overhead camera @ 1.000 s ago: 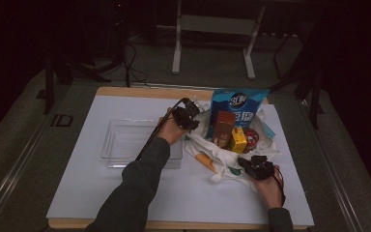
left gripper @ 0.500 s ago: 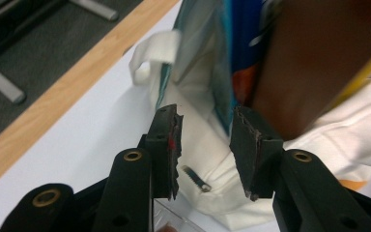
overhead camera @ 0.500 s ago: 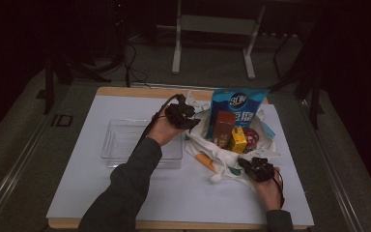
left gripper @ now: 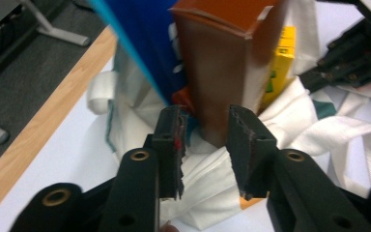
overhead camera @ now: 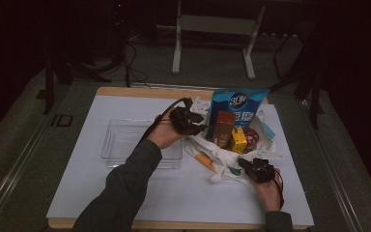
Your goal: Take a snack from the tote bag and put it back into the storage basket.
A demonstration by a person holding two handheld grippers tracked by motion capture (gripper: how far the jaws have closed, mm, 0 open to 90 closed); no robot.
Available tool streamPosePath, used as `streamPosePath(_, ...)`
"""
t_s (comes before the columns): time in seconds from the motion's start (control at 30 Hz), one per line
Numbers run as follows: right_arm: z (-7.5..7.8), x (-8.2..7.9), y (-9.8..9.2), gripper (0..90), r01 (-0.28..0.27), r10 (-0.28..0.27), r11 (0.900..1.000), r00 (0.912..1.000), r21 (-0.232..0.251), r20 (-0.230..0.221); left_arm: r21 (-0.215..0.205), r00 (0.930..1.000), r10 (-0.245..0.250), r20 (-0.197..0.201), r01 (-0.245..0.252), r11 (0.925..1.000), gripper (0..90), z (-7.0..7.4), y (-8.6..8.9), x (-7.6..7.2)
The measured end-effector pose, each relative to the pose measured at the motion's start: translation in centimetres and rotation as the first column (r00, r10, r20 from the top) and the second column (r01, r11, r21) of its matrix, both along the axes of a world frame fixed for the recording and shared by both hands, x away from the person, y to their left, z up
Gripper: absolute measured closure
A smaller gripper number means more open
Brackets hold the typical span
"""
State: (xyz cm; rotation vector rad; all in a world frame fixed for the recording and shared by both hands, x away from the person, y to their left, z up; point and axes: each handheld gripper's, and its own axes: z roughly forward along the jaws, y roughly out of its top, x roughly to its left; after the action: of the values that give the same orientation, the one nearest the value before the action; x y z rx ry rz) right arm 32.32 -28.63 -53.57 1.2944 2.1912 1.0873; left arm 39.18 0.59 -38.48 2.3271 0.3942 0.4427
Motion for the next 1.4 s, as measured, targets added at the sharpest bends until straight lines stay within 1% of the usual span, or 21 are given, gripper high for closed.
streamPosePath(0.03,0.0,0.0,0.0,88.7,0.000,0.000,1.000,1.0000,0.002,0.000,0.010,1.0000,-0.006,0.006,0.006,0.9999,69.2,0.1,-0.1,0.0)
streamPosePath(0.1,0.0,0.0,0.0,88.7,0.000,0.000,1.000,1.0000,0.002,0.000,0.020,0.9998,-0.004,0.019,0.004,0.9998,74.2,0.1,-0.4,0.1)
streamPosePath(0.23,0.0,0.0,0.0,88.7,0.000,0.000,1.000,1.0000,0.005,-0.002,0.052,0.9999,0.006,0.013,-0.007,0.9986,87.7,-0.3,-1.3,0.6)
streamPosePath(0.27,0.0,0.0,0.0,88.7,0.000,0.000,1.000,1.0000,0.006,-0.002,0.060,0.9999,0.002,0.013,-0.003,0.9982,88.6,-0.4,-1.6,0.6)
streamPosePath(0.3,0.0,0.0,-0.1,88.7,-0.001,0.001,1.000,1.0000,0.006,-0.002,0.071,1.0000,-0.006,0.007,0.006,0.9975,88.8,-0.7,-2.2,0.7)
streamPosePath(0.37,0.0,0.0,-0.1,88.7,-0.001,0.001,1.000,1.0000,0.006,-0.002,0.073,0.9999,-0.011,0.002,0.011,0.9973,88.6,-0.9,-2.5,0.7)
streamPosePath(0.47,0.0,0.1,-0.1,88.7,0.000,0.000,1.000,1.0000,0.012,-0.005,0.088,0.9988,-0.048,-0.011,0.049,0.9949,87.6,-1.4,-3.6,0.4)
streamPosePath(0.57,0.0,0.1,-0.1,88.7,0.000,0.000,1.000,1.0000,0.011,-0.004,0.086,0.9983,-0.057,-0.014,0.058,0.9946,87.4,-1.4,-3.7,0.3)
streamPosePath(0.6,0.0,0.0,-0.1,88.7,-0.001,0.001,1.000,1.0000,0.008,-0.002,0.088,0.9971,-0.073,-0.022,0.075,0.9933,87.2,-1.5,-4.0,0.1)
streamPosePath(0.7,0.0,0.0,-0.1,88.7,0.000,0.000,1.000,1.0000,0.010,-0.003,0.088,0.9960,-0.086,-0.024,0.088,0.9923,87.0,-1.5,-4.1,0.0)
streamPosePath(0.77,0.0,0.0,-0.1,88.7,0.000,0.000,1.000,1.0000,0.009,-0.003,0.095,0.9952,-0.094,-0.028,0.096,0.9908,80.1,-1.5,-3.9,0.1)
streamPosePath(0.8,0.0,0.0,-0.1,88.7,0.000,0.000,1.000,1.0000,0.010,-0.003,0.095,0.9951,-0.091,-0.039,0.094,0.9910,77.3,-1.5,-3.8,0.2)
streamPosePath(0.87,0.0,0.0,-0.1,88.7,0.001,-0.001,1.000,1.0000,0.011,-0.003,0.082,0.9950,-0.079,-0.061,0.084,0.9931,71.2,-1.4,-3.3,0.7)
streamPosePath(0.9,0.0,0.0,-0.1,88.7,0.001,-0.001,1.000,1.0000,0.011,-0.003,0.082,0.9950,-0.079,-0.061,0.084,0.9931,68.6,-1.4,-3.3,0.7)
streamPosePath(0.93,0.0,0.0,-0.1,88.7,0.002,-0.002,1.000,1.0000,0.013,-0.005,0.080,0.9947,-0.074,-0.072,0.080,0.9936,68.6,-1.3,-3.2,0.8)
streamPosePath(0.97,0.0,0.0,-0.1,88.7,0.001,-0.001,1.000,1.0000,0.013,-0.005,0.085,0.9945,-0.071,-0.078,0.077,0.9934,65.8,-1.2,-3.2,0.9)
streamPosePath(1.0,0.0,0.0,-0.1,88.7,0.001,-0.001,1.000,1.0000,0.014,-0.006,0.095,0.9947,-0.072,-0.073,0.078,0.9924,63.7,-1.1,-3.2,1.0)
streamPosePath(1.13,0.0,0.1,-0.1,88.7,0.001,-0.001,1.000,1.0000,0.017,-0.007,0.086,0.9926,-0.082,-0.090,0.089,0.9923,55.0,-0.5,-3.3,1.3)
streamPosePath(1.2,0.0,0.1,-0.2,88.7,0.000,0.000,1.000,1.0000,0.018,-0.007,0.076,0.9912,-0.073,-0.111,0.082,0.9937,48.6,-0.2,-3.4,1.5)
streamPosePath(1.23,0.0,0.1,-0.1,88.7,0.001,-0.001,1.000,1.0000,0.017,-0.007,0.070,0.9899,-0.078,-0.118,0.087,0.9937,47.5,-0.1,-3.4,1.7)
streamPosePath(1.4,0.0,0.0,-0.1,88.7,0.001,-0.001,1.000,1.0000,0.016,-0.006,0.036,0.9893,-0.067,-0.130,0.072,0.9967,32.7,0.2,-3.6,2.5)
